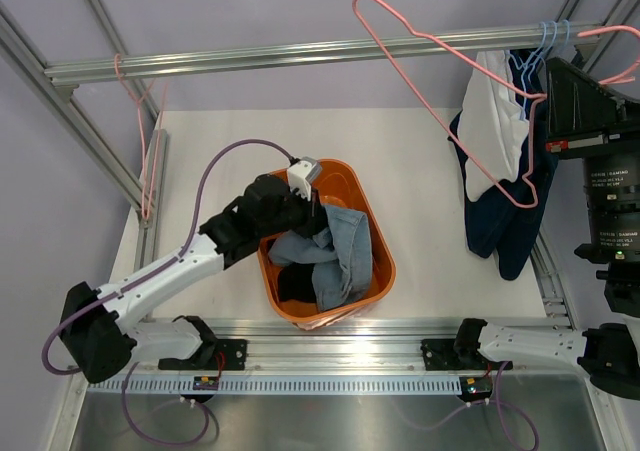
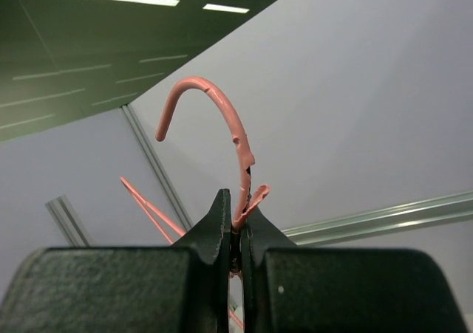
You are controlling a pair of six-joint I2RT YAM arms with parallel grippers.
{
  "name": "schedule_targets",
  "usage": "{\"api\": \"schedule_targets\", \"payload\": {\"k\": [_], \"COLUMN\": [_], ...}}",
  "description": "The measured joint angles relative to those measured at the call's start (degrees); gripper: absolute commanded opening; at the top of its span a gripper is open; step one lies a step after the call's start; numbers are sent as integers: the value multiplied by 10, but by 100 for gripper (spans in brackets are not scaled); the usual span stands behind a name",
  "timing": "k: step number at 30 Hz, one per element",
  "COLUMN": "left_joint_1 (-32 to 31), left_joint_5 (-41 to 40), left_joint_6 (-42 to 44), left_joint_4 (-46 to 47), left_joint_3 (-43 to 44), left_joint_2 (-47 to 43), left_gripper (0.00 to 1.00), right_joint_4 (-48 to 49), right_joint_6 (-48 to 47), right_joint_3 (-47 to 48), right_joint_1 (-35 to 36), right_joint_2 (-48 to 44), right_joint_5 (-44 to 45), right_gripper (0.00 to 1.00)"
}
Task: Remove the skirt from the hanger
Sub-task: Place the skirt in the bin.
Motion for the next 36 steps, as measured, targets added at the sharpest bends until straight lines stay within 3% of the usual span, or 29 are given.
{"api": "schedule_targets", "payload": {"k": [1,3,5,6,7,8,15,20,23,29,36], "left_joint_1": [2,2,2,0,-4,-10,-97,-122,-122,-123,-127], "left_joint_5": [3,2,-7,-13,-26,-43,-183,-231,-195,-89,49], "left_joint_6": [-5,-19,-30,-31,-31,-31,-28,-6,36,131,170], "left_joint_4": [-3,-15,-26,-32,-43,-58,-200,-210,-207,-224,-252], "left_joint_3": [-10,-19,-17,-17,-16,-15,91,163,203,297,355], "left_joint_2": [1,1,1,0,-2,-9,-98,-197,-226,-198,-120], "left_gripper": [19,24,43,58,87,99,99,99,99,99,99], "right_joint_4": [-8,-25,-42,-51,-62,-71,-181,-299,-374,-498,-533], "right_joint_6": [2,8,14,17,19,21,47,81,104,145,169], "right_joint_3": [1,3,5,6,9,12,16,21,33,34,22], "right_joint_1": [0,0,0,0,0,0,0,0,0,-1,-2], "right_joint_2": [0,1,1,2,4,6,14,21,34,52,66], "right_joint_5": [0,0,-1,-1,-1,-1,-2,-23,-62,-166,-266], "right_gripper": [0,0,0,0,0,0,0,0,0,0,0]}}
